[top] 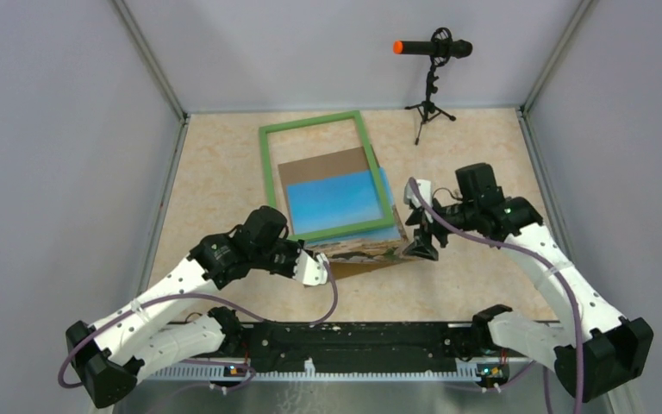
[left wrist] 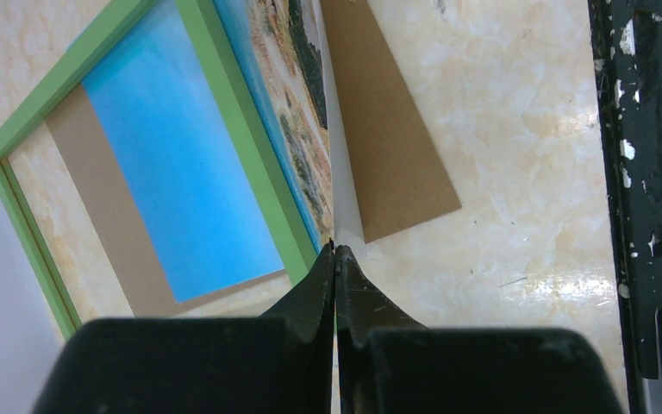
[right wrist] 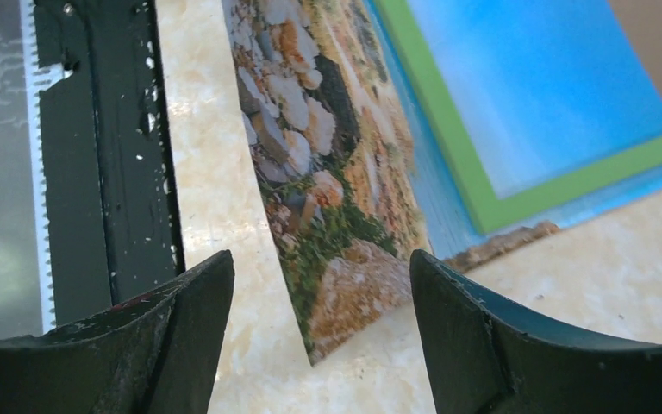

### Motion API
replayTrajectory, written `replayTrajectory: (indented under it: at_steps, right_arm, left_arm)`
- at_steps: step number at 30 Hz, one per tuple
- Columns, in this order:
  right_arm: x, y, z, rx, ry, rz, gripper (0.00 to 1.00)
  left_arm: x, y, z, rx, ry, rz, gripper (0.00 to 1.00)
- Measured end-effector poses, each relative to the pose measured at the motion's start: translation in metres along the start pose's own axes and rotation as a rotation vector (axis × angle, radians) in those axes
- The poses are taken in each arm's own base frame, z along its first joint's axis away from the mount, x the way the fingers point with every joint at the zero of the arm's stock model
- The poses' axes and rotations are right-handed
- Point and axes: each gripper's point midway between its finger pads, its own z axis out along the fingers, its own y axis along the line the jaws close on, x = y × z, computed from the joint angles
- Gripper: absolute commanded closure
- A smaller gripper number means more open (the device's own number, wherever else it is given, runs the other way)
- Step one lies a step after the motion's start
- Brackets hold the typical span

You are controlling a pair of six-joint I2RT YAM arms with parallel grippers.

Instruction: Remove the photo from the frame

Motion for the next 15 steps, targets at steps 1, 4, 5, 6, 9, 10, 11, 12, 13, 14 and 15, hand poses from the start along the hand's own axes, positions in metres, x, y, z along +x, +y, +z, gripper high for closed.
replayTrajectory:
  at_steps: [1, 4, 5, 6, 9, 10, 11, 12, 13, 14, 15]
  right_arm:
    - [0.004, 0.005, 0.005, -0.017, 0.011, -0.008, 0.27]
    - [0.013, 0.015, 0.02, -0.052, 0.027, -0.017, 0.27]
    - [0.016, 0.017, 0.025, -0.056, 0.03, -0.019, 0.28]
    - [0.018, 0.019, 0.029, -0.061, 0.034, -0.023, 0.28]
    - [0.026, 0.026, 0.04, -0.085, 0.047, -0.032, 0.29]
    - [0.026, 0.028, 0.043, -0.093, 0.05, -0.034, 0.29]
    - [0.027, 0.029, 0.046, -0.1, 0.055, -0.044, 0.3]
    - [0.027, 0.031, 0.05, -0.107, 0.063, -0.054, 0.3]
    - [0.027, 0.032, 0.053, -0.116, 0.068, -0.064, 0.31]
    - [0.028, 0.035, 0.057, -0.125, 0.078, -0.076, 0.34]
    - [0.029, 0.036, 0.061, -0.131, 0.089, -0.091, 0.37]
  left_arm:
    - [-0.002, 0.001, -0.001, -0.002, -0.005, -0.005, 1.0]
    - [-0.006, 0.003, -0.002, -0.006, -0.019, -0.016, 1.0]
    - [-0.006, 0.002, -0.002, -0.005, -0.022, -0.017, 1.0]
    - [-0.007, 0.002, -0.002, -0.005, -0.025, -0.017, 1.0]
    - [-0.008, 0.002, -0.004, -0.01, -0.034, -0.017, 1.0]
    - [-0.009, 0.003, -0.004, -0.012, -0.037, -0.015, 1.0]
    - [-0.01, 0.003, -0.005, -0.015, -0.039, -0.015, 1.0]
    - [-0.01, 0.003, -0.005, -0.018, -0.041, -0.015, 1.0]
    - [-0.01, 0.004, -0.005, -0.019, -0.042, -0.017, 1.0]
    - [-0.011, 0.004, -0.005, -0.021, -0.043, -0.02, 1.0]
    - [-0.011, 0.004, -0.005, -0.021, -0.046, -0.026, 1.0]
